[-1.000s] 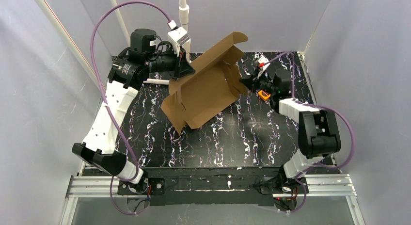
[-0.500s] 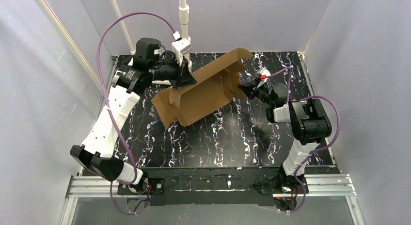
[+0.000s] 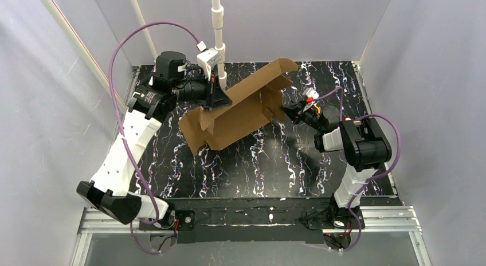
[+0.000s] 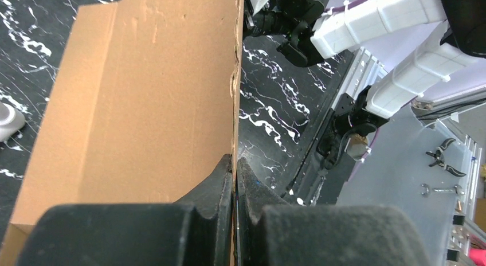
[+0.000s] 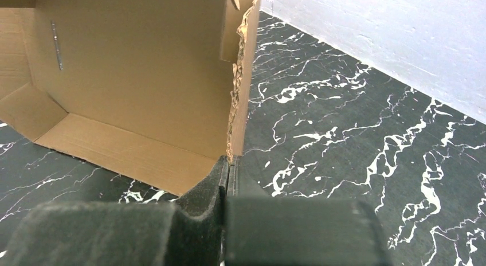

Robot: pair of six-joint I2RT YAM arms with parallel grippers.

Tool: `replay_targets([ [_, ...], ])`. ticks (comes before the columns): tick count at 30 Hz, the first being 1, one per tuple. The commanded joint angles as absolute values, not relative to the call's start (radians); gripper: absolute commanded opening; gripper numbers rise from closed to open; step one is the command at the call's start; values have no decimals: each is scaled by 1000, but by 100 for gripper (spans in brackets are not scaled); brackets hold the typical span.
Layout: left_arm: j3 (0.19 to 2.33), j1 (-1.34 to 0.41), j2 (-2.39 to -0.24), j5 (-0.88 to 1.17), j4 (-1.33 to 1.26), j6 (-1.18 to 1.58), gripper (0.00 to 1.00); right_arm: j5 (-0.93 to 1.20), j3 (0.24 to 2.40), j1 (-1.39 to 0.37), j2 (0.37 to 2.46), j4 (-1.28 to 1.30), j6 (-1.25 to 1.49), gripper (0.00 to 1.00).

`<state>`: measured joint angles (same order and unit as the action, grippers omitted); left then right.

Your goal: Fold the paper box

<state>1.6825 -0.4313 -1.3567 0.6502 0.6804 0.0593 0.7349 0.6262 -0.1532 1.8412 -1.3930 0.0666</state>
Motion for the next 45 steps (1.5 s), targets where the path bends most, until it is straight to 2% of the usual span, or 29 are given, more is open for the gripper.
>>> replay_targets([
  [1, 1637, -433, -1301, 639, 649, 80, 0, 777, 586, -194, 1846, -1432, 14, 2],
  [19, 1579, -434, -1249, 594, 690, 49, 0, 714, 579, -278, 1822, -1414, -44, 9],
  [25, 1576, -443, -1241, 539, 774, -41, 0, 813, 621, -283, 1826, -1327, -60, 17],
  [29, 1569, -446, -1234, 537, 800, -71, 0, 842, 636, -266, 1826, -1288, -63, 20],
  [31, 1579, -449, -1235, 540, 823, -86, 0, 902, 673, -236, 1820, -1205, -72, 31],
  [36, 1588, -449, -1242, 535, 841, -96, 0, 1007, 727, -202, 1791, -1052, -123, 48],
  [40, 1590, -449, -1242, 534, 844, -97, 0, 986, 867, -193, 1757, -572, -347, 53],
  [42, 1589, -449, -1240, 534, 844, -98, 0, 961, 937, -194, 1763, -430, -407, 55],
  [45, 1587, -449, -1239, 542, 846, -98, 0, 934, 996, -193, 1787, -386, -374, 59],
])
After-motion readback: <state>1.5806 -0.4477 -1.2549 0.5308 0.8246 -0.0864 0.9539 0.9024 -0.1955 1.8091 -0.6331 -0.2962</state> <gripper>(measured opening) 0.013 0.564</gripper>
